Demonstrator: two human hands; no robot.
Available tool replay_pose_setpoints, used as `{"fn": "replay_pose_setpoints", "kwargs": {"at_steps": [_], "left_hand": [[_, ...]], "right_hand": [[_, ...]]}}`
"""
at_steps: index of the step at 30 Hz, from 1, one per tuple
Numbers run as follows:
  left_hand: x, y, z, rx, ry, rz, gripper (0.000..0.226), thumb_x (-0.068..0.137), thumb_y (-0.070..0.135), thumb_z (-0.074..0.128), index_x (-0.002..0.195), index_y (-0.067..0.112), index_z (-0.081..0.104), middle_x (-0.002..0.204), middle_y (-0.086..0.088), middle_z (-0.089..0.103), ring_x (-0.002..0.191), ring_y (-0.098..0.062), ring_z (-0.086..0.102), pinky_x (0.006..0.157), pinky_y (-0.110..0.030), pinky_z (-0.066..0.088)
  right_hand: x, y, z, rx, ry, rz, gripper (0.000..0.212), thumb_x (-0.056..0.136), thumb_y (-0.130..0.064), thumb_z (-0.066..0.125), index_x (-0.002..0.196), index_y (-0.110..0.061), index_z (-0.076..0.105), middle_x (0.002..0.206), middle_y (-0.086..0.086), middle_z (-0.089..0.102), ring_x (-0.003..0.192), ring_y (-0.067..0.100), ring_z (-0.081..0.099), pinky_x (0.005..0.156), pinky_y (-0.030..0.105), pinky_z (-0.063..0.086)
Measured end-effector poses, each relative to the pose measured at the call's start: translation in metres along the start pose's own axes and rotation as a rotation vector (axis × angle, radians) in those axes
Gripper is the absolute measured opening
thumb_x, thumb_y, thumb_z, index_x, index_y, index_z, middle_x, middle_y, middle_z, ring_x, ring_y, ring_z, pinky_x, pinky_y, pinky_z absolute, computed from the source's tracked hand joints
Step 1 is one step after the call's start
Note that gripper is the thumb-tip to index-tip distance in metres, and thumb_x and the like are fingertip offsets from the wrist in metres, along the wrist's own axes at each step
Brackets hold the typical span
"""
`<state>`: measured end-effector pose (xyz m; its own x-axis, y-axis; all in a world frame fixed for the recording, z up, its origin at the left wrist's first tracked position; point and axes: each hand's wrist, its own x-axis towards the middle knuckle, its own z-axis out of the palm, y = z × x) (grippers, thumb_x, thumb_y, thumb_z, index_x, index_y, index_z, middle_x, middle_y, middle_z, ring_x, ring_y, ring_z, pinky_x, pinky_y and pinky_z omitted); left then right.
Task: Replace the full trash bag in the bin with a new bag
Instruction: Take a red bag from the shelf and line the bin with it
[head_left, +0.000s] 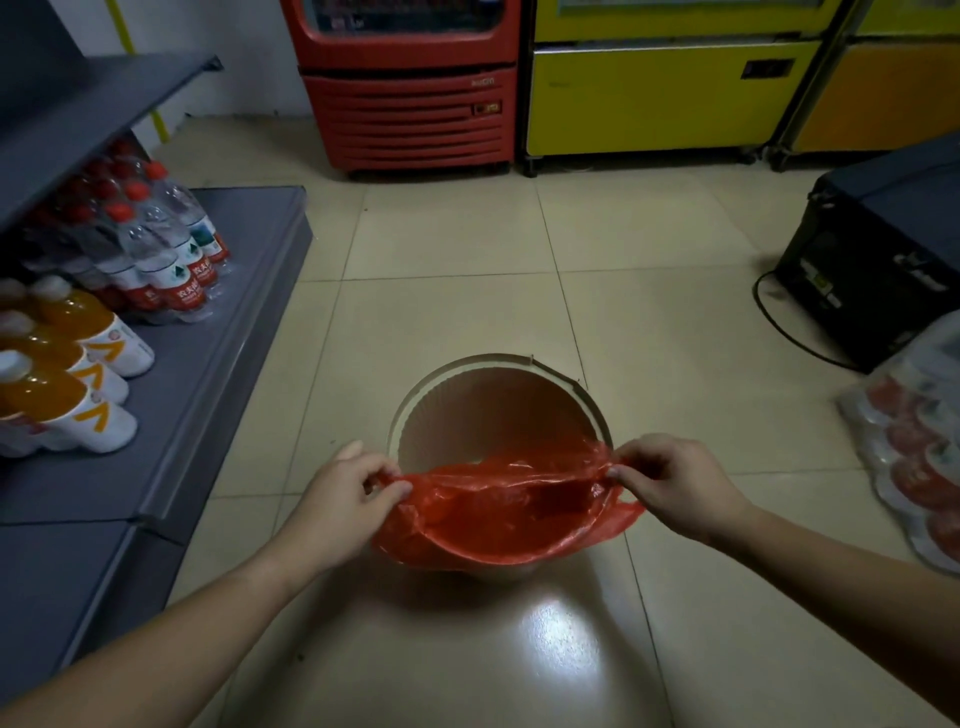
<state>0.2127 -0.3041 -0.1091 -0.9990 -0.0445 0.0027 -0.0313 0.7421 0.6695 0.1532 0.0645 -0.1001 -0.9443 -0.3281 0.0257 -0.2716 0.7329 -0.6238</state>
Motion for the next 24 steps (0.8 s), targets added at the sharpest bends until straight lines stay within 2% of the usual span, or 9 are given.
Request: {"fn": "replay_pose_setpoints", "kwargs": {"at_steps": [3,6,10,13,15,17,20,22,24], "left_hand": [[0.014,0.001,0.001,-0.043,0.128,-0.084,0.009,0.082,0.023,0.079,0.075,0.024,0.073,0.083,0.002,0.053,0.071,-0.003,0.057,0.064,-0.01,0.037],[0.033,0.001,0.003,-0.071,0.198,-0.159,0.011,0.083,0.026,0.077,0.075,0.023,0.073,0.087,0.0,0.056,0.076,-0.008,0.059,0.065,-0.014,0.039],[0.055,0.0,0.012,-0.132,0.283,-0.256,0.013,0.085,0.027,0.076,0.075,0.019,0.072,0.085,-0.002,0.062,0.077,-0.015,0.063,0.069,-0.027,0.047],[0.063,0.002,0.019,-0.326,0.258,-0.38,0.018,0.089,0.028,0.073,0.073,0.019,0.072,0.073,0.0,0.073,0.072,-0.021,0.071,0.061,-0.032,0.054],[0.067,0.004,0.02,-0.399,0.264,-0.428,0.019,0.09,0.028,0.071,0.073,0.018,0.071,0.07,-0.001,0.074,0.072,-0.023,0.072,0.06,-0.033,0.054],[0.07,0.004,0.018,-0.278,0.265,-0.377,0.016,0.09,0.028,0.07,0.075,0.02,0.068,0.075,0.001,0.073,0.078,-0.025,0.071,0.067,-0.036,0.055],[0.072,0.006,0.013,-0.013,0.219,-0.212,0.006,0.089,0.029,0.067,0.095,0.03,0.067,0.103,0.007,0.066,0.104,-0.021,0.061,0.094,-0.046,0.048],[0.075,0.007,0.011,-0.064,0.127,-0.117,0.018,0.089,0.033,0.067,0.107,0.036,0.069,0.115,0.007,0.059,0.116,-0.019,0.054,0.104,-0.047,0.043],[0.08,0.01,0.01,-0.035,0.033,-0.063,0.015,0.087,0.042,0.068,0.101,0.04,0.072,0.116,0.011,0.053,0.119,-0.013,0.046,0.107,-0.043,0.037]], "right_hand": [[0.017,0.002,-0.002,0.064,0.065,0.095,0.002,0.082,-0.027,0.079,0.081,-0.025,0.079,0.087,-0.004,0.059,0.084,0.006,0.057,0.074,0.024,0.044],[0.039,0.002,-0.001,0.146,0.085,0.201,0.005,0.086,-0.026,0.075,0.082,-0.022,0.076,0.103,-0.003,0.058,0.096,0.008,0.054,0.089,0.026,0.043],[0.063,0.006,0.008,0.306,0.135,0.299,0.013,0.093,-0.019,0.067,0.08,-0.018,0.07,0.079,0.006,0.074,0.069,0.021,0.071,0.07,0.042,0.061],[0.074,0.013,0.014,0.435,0.149,0.38,0.014,0.095,-0.015,0.064,0.082,-0.012,0.07,0.078,0.017,0.075,0.063,0.025,0.071,0.057,0.038,0.062],[0.077,0.015,0.016,0.542,0.118,0.442,0.014,0.096,-0.013,0.062,0.085,-0.008,0.07,0.086,0.025,0.074,0.062,0.024,0.07,0.056,0.035,0.06],[0.077,0.015,0.015,0.574,0.079,0.443,0.01,0.096,-0.012,0.062,0.091,-0.011,0.07,0.092,0.023,0.074,0.067,0.024,0.071,0.059,0.035,0.06],[0.078,0.008,0.007,0.561,0.036,0.358,0.016,0.092,-0.011,0.066,0.1,-0.023,0.073,0.105,0.007,0.072,0.085,0.023,0.074,0.074,0.035,0.061],[0.08,0.001,0.004,0.468,0.009,0.268,0.017,0.088,-0.017,0.072,0.102,-0.027,0.075,0.108,0.003,0.072,0.093,0.017,0.071,0.085,0.031,0.057],[0.084,-0.003,0.003,0.264,-0.005,0.166,0.01,0.087,-0.028,0.074,0.096,-0.025,0.076,0.107,-0.001,0.069,0.101,0.012,0.063,0.091,0.03,0.049]]}}
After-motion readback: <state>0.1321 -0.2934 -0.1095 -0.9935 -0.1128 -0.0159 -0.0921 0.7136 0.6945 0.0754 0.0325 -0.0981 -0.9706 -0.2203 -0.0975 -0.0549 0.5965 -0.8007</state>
